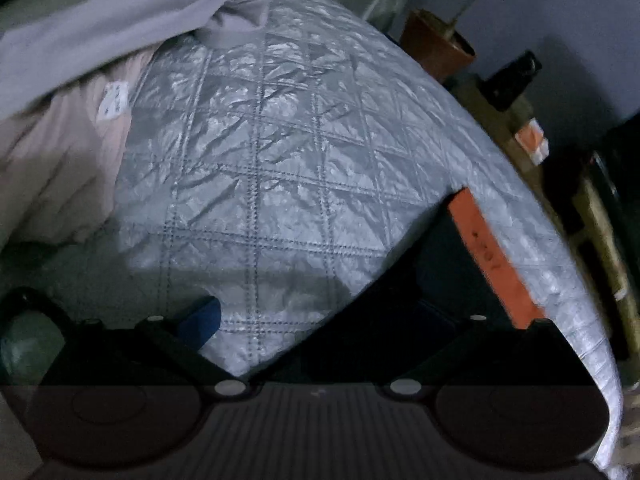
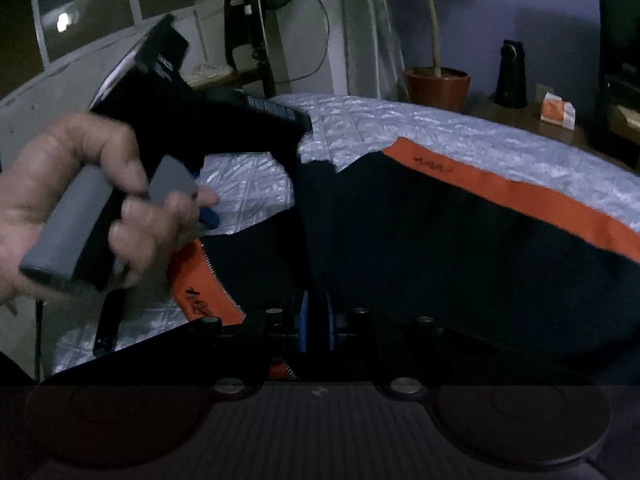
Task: Fold clothes
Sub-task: 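Bring the left gripper onto the orange-trimmed jacket edge while the right gripper holds the jacket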
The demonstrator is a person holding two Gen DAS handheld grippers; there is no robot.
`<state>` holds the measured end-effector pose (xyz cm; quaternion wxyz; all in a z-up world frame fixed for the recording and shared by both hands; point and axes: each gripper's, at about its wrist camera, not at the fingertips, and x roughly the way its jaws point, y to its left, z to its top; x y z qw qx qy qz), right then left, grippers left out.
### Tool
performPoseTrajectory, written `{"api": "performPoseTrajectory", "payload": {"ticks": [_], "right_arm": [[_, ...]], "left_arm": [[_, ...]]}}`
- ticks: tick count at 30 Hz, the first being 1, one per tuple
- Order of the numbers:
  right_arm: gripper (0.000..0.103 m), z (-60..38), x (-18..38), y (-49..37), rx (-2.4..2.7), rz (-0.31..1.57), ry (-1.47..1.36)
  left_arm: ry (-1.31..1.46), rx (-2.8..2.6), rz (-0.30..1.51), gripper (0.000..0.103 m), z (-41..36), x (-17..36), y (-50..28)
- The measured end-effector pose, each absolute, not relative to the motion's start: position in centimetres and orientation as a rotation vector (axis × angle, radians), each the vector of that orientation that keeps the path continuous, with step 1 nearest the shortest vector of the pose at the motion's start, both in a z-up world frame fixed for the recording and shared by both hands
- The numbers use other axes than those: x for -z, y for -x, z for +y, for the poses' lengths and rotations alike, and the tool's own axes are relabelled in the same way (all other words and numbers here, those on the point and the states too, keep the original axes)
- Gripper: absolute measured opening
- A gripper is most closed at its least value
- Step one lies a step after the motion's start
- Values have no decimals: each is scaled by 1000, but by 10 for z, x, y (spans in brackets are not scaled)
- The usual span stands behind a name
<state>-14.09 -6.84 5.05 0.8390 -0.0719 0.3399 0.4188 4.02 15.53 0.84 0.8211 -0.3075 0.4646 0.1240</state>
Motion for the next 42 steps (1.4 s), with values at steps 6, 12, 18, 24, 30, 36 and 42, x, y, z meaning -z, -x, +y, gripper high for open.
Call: {"api": "performPoseTrajectory", "payload": {"ticks": [6, 12, 18, 24, 30, 36, 42], "right_arm": [[17, -63, -58, 140, -868, 637, 195], [65, -30, -47, 149, -927, 615, 409], [50, -12, -33, 142, -861, 615, 514], [14, -23, -38, 125, -786, 612, 426], [14, -43, -51, 116, -784, 591, 325], [14, -57, -55, 109, -748, 595, 278], [14, -70, -61, 104, -732, 590, 249]], "left_arm": [[717, -251, 1009, 102, 168, -8, -39], [754, -240, 1019, 102, 181, -9, -30], [721, -206, 969, 102, 180, -20, -18], [755, -195, 999, 102, 181, -21, -21], [730, -122, 1081, 102, 165, -14, -54], [851, -49, 1178, 102, 161, 0, -80], [985, 9, 1252, 102, 150, 14, -99]]}}
